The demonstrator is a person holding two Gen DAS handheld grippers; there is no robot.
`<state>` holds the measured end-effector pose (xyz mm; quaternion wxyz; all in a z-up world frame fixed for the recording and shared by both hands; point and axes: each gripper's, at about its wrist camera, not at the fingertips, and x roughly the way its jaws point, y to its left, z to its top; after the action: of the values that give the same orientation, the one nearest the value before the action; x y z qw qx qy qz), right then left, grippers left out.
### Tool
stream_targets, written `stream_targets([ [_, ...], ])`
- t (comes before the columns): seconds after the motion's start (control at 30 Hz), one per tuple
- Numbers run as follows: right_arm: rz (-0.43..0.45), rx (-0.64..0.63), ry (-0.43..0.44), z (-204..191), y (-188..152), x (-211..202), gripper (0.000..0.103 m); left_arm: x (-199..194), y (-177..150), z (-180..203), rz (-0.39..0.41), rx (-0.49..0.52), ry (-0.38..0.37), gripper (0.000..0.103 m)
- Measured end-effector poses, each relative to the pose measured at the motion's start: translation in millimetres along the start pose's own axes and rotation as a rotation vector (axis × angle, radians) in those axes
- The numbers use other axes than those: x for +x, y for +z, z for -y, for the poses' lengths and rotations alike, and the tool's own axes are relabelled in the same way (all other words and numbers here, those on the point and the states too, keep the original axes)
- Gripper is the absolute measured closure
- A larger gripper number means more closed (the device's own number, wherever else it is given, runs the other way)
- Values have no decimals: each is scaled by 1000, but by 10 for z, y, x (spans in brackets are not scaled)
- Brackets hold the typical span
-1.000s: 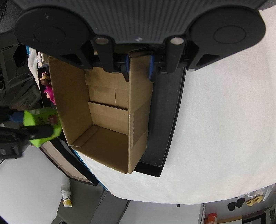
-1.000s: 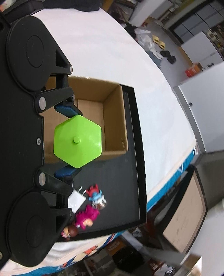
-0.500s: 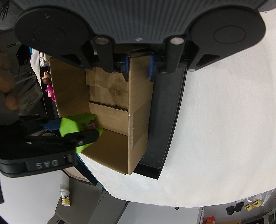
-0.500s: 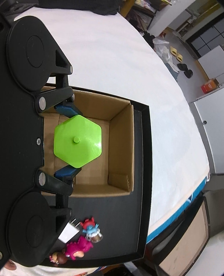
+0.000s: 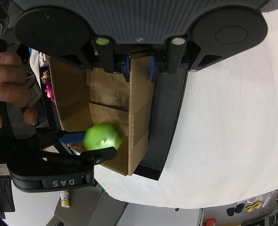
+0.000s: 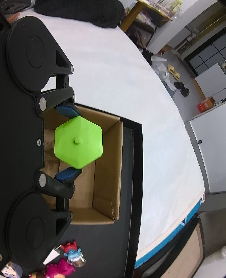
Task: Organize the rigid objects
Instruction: 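Carry the green cup over the box with the right tool and release it, then move the right tool back to the tray and grasp the lavender bunny cube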
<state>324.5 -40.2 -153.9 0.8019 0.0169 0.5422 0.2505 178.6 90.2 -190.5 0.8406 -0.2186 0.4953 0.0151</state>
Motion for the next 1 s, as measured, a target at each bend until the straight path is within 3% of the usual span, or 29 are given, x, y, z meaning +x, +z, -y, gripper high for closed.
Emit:
stream_targets([
  [0.33, 17, 17, -1, 101, -18, -203, 27, -4, 1, -4, 0, 2, 4, 82],
  [0.6, 60, -47, -25, 112, -131, -493, 16, 3, -2, 23, 1, 10, 12, 82],
  [0.73, 79, -51, -56, 214, -186, -668, 15, -4, -9, 42, 2, 22, 24, 82],
  [0.87, 121, -17, -81, 369, -262, -855, 5, 2, -11, 37, -5, 22, 27, 81],
  [1.0, 170, 1, -119, 532, -348, -1011, 2, 0, -11, 52, -6, 22, 35, 80],
])
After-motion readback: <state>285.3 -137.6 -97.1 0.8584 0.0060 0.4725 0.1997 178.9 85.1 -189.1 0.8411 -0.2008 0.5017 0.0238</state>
